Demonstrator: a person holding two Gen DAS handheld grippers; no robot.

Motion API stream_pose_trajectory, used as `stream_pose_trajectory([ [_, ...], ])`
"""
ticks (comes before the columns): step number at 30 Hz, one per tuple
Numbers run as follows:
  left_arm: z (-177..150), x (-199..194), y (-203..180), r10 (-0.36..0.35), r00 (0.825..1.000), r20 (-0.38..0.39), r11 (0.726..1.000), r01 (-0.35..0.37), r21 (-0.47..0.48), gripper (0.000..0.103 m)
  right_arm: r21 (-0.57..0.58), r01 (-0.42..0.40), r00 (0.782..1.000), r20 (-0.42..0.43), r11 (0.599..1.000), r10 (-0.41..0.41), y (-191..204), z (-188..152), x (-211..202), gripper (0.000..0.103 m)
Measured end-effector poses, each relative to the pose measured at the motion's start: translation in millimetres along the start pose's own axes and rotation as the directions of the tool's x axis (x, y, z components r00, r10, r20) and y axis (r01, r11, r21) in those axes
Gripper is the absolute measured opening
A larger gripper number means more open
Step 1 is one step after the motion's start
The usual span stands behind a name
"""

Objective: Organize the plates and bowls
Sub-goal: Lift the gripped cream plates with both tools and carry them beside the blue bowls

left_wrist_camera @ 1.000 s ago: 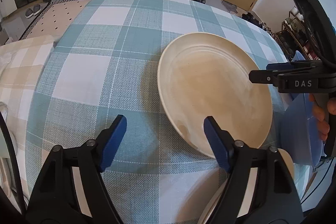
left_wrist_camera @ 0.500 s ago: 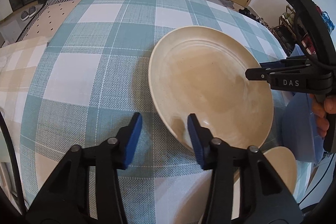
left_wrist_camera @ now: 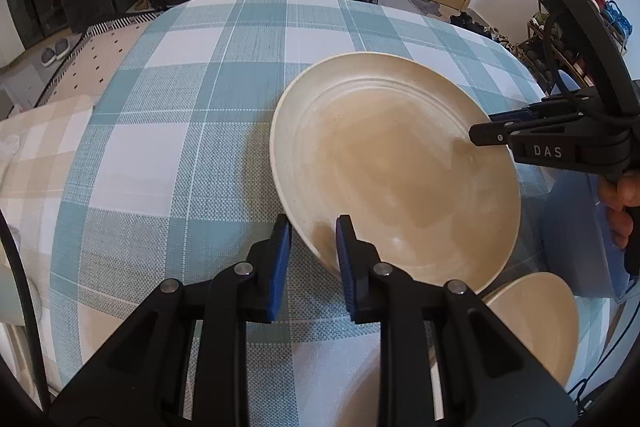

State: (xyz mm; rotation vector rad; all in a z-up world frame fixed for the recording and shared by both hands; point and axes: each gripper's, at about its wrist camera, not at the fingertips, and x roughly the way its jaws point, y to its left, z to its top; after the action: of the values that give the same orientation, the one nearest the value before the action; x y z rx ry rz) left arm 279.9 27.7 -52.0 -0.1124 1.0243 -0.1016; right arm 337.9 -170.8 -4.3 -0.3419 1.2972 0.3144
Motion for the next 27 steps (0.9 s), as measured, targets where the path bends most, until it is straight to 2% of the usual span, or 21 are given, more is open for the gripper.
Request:
stream_pose_trajectory([
  [10,-0.3,-13.7,1.3,0.017,0.999,0.035,1.0,-0.016,-0.013,0.02,0.002,-0.005,0.999,0.035,1.0,0.005,3.2,-2.1,-13.2,0.02],
  [27,-5.2,-59.0,-2.1,0.027,0.995,0.097,1.0,-0.026,-0.009,0.02,-0.014,0.002,0.995,0.097,1.0,0.0,15.1,-14.6,-53.8,0.02],
])
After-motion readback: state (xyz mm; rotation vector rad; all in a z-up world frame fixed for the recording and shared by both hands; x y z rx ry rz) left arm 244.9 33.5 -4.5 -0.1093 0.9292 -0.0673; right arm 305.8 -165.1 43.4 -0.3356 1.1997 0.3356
